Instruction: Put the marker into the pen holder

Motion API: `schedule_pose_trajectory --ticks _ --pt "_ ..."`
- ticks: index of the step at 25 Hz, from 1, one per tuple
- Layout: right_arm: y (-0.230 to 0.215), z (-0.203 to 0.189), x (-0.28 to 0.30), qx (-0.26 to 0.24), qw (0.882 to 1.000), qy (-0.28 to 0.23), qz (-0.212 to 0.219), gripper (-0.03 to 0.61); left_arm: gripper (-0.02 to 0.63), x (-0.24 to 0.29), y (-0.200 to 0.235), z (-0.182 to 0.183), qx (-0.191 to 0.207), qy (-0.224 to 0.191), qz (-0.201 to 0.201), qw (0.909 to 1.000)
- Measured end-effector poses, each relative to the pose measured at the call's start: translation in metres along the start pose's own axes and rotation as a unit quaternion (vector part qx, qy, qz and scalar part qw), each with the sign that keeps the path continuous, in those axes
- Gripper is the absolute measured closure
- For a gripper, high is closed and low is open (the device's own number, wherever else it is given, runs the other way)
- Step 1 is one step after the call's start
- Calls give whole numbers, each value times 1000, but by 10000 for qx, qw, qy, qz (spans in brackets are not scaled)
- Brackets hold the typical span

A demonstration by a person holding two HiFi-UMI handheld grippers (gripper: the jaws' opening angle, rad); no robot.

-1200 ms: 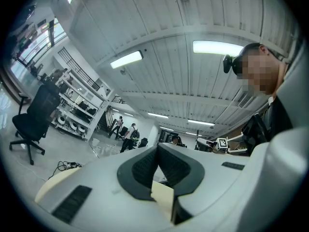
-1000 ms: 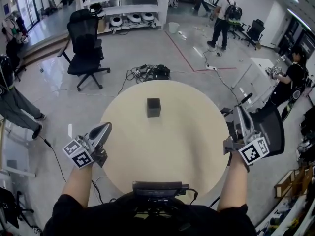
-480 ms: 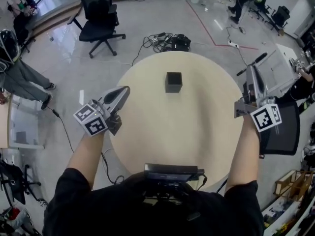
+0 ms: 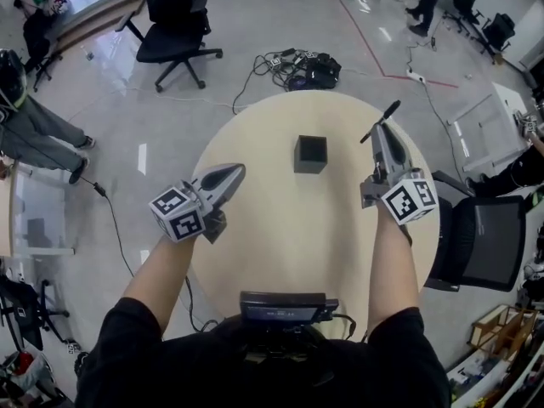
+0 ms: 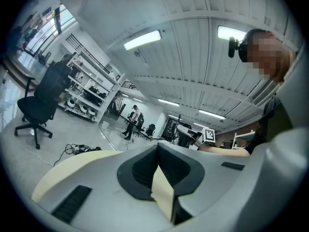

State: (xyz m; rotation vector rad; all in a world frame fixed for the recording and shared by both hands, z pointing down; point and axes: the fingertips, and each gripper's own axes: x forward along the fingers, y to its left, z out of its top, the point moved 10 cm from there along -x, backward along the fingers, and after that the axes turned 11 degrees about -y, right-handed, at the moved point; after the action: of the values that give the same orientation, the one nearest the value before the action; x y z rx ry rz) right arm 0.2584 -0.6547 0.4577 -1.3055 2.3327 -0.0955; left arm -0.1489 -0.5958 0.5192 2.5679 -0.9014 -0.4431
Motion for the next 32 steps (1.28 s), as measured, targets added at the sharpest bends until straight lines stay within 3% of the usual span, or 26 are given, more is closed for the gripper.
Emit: schedule_pose_trajectory --ticks 7,16,32 --pt "-14 -69 16 220 9996 188 56 534 614 6 27 -29 -255 119 119 9995" --pt "-30 -125 16 332 9980 539 -49 534 614 6 45 -52 -434 186 228 9986" --pt "-45 -188 -3 290 9923 1184 -205 534 614 12 48 -73 -557 314 197 9978"
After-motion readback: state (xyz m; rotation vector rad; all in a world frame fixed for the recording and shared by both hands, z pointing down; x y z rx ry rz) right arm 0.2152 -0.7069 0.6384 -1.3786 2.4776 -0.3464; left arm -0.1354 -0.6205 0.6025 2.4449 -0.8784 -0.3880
